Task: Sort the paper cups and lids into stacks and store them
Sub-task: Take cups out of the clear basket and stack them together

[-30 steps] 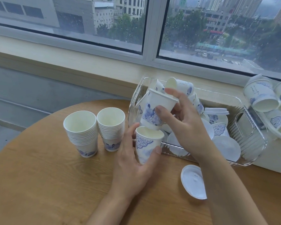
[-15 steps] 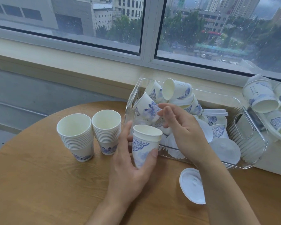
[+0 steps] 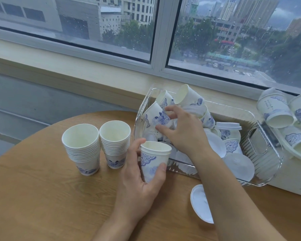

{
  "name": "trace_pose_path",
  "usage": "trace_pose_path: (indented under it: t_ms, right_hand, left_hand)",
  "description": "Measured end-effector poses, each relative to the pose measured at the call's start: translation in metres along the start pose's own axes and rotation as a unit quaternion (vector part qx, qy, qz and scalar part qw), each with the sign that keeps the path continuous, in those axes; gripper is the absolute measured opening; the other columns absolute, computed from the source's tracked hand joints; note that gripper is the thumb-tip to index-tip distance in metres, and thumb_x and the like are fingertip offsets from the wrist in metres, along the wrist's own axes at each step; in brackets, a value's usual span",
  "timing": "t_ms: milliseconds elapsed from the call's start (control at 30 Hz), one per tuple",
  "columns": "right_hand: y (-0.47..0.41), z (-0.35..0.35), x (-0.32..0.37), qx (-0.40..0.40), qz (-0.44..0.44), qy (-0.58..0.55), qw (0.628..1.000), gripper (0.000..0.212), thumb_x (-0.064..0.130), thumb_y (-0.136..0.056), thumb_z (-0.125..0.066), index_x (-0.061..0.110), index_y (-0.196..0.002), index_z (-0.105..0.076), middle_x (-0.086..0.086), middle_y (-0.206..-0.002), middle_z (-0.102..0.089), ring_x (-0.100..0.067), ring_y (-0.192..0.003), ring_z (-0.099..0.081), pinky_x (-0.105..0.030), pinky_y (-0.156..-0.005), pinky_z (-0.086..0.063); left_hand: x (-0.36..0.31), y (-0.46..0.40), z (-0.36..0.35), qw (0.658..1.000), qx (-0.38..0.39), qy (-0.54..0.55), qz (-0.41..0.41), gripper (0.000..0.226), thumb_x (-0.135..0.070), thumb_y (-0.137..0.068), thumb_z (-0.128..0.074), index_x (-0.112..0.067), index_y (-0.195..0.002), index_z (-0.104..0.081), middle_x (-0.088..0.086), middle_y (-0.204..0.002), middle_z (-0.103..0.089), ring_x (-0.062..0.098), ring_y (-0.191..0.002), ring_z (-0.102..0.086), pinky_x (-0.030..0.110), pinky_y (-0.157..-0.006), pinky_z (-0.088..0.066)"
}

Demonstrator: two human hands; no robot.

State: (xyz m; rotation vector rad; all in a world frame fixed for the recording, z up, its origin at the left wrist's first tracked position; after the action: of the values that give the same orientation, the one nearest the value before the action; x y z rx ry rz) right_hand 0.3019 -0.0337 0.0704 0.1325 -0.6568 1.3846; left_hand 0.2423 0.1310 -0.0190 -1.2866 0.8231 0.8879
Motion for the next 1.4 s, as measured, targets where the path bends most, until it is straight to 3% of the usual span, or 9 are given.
trace_pose_path:
  t_ms: [200, 333, 500, 700, 800, 967, 1133, 1233, 1400]
  right_hand:
    - [0.007, 0.002, 0.004, -0.026, -0.022, -0.005, 0.999, 0.057, 0.054, -0.085, -0.076, 0.038, -0.136, -0.057, 0.015, -0.111, -0.071, -0.018, -0.11, -0.061, -0.033, -0.084, -0.039]
    - [0.007, -0.002, 0.006, -0.002, -0.016, 0.004, 1.0, 0.059, 0.053, -0.085, -0.077, 0.04, -0.139, -0.055, 0.011, -0.117, -0.07, -0.019, -0.113, -0.062, -0.032, -0.084, -0.037]
    - [0.016, 0.014, 0.006, -0.042, -0.055, -0.108, 0.992, 0.053, 0.048, -0.08, -0.083, 0.038, -0.128, -0.063, 0.017, -0.102, -0.069, -0.009, -0.099, -0.066, -0.035, -0.088, -0.052]
    - [0.04, 0.034, 0.003, 0.025, -0.095, -0.371, 0.923, 0.041, 0.028, -0.084, -0.086, 0.029, -0.121, -0.068, -0.004, -0.105, -0.077, -0.002, -0.055, -0.062, -0.01, -0.05, -0.042]
    - [0.052, 0.036, 0.006, 0.059, -0.092, -0.415, 0.903, 0.041, 0.02, -0.086, -0.083, 0.023, -0.124, -0.067, -0.012, -0.108, -0.076, -0.001, -0.048, -0.058, -0.008, -0.044, -0.039]
    - [0.058, 0.025, 0.0, 0.124, -0.064, -0.381, 0.914, 0.053, 0.036, -0.078, -0.087, 0.039, -0.127, -0.066, -0.008, -0.112, -0.076, -0.021, -0.072, -0.075, -0.026, -0.062, -0.057]
    - [0.059, 0.029, -0.002, 0.133, -0.031, -0.352, 0.926, 0.064, 0.043, -0.078, -0.084, 0.051, -0.136, -0.057, -0.005, -0.108, -0.076, -0.014, -0.05, -0.053, -0.024, -0.049, -0.046]
    - [0.059, 0.03, -0.004, 0.108, -0.022, -0.321, 0.941, 0.073, 0.052, -0.073, -0.084, 0.064, -0.137, -0.051, 0.001, -0.109, -0.075, -0.019, -0.053, -0.049, -0.029, -0.054, -0.05]
    - [0.059, 0.029, -0.004, 0.097, 0.005, -0.309, 0.946, 0.071, 0.054, -0.074, -0.083, 0.063, -0.138, -0.052, 0.003, -0.106, -0.076, -0.026, -0.053, -0.049, -0.04, -0.056, -0.055]
  left_hand:
    - [0.003, 0.001, -0.001, 1.0, 0.002, -0.003, -0.002, 0.069, -0.051, -0.084, -0.073, -0.034, -0.145, -0.044, -0.009, -0.117, -0.067, 0.019, -0.093, -0.073, 0.042, -0.078, -0.061]
    - [0.004, 0.001, 0.0, 1.0, 0.002, -0.011, 0.003, 0.071, -0.052, -0.083, -0.073, -0.035, -0.146, -0.044, -0.008, -0.118, -0.067, 0.019, -0.094, -0.073, 0.04, -0.081, -0.06]
    - [0.002, 0.001, 0.001, 1.0, -0.002, -0.012, 0.007, 0.072, -0.053, -0.083, -0.073, -0.036, -0.146, -0.044, -0.012, -0.118, -0.067, 0.016, -0.097, -0.072, 0.037, -0.083, -0.059]
    - [0.001, 0.002, 0.001, 1.0, -0.002, -0.021, 0.003, 0.086, -0.054, -0.081, -0.074, -0.039, -0.157, -0.035, -0.017, -0.122, -0.065, 0.01, -0.105, -0.071, 0.02, -0.089, -0.054]
    - [0.0, 0.002, 0.0, 1.0, 0.003, -0.028, -0.002, 0.093, -0.054, -0.08, -0.075, -0.042, -0.161, -0.03, -0.019, -0.123, -0.066, 0.008, -0.106, -0.07, 0.018, -0.089, -0.053]
    - [-0.002, 0.001, 0.0, 0.999, 0.019, -0.029, -0.014, 0.099, -0.053, -0.082, -0.074, -0.038, -0.165, -0.022, -0.023, -0.128, -0.066, 0.01, -0.108, -0.071, 0.024, -0.092, -0.056]
    - [0.001, 0.001, 0.0, 0.999, 0.025, -0.032, -0.014, 0.096, -0.051, -0.084, -0.074, -0.042, -0.164, -0.022, -0.01, -0.142, -0.065, 0.012, -0.119, -0.069, 0.042, -0.1, -0.057]
    - [0.0, 0.002, -0.001, 0.999, 0.024, -0.035, -0.015, 0.093, -0.049, -0.084, -0.074, -0.041, -0.163, -0.027, -0.01, -0.14, -0.066, 0.011, -0.119, -0.069, 0.038, -0.099, -0.057]
    - [0.004, 0.002, -0.001, 0.999, 0.017, -0.041, -0.008, 0.092, -0.051, -0.084, -0.074, -0.042, -0.162, -0.028, -0.008, -0.144, -0.063, 0.013, -0.125, -0.066, 0.041, -0.102, -0.056]
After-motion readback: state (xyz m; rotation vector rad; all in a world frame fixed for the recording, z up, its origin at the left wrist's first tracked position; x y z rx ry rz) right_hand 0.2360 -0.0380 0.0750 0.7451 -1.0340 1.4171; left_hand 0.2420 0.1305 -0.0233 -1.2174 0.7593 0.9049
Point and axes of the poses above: each hand's wrist, its own y-axis away from the middle knuckle, its own z-axis out of the back of the hand, x = y × z, the point moved 1 cm from there along -y, towards the middle knuckle
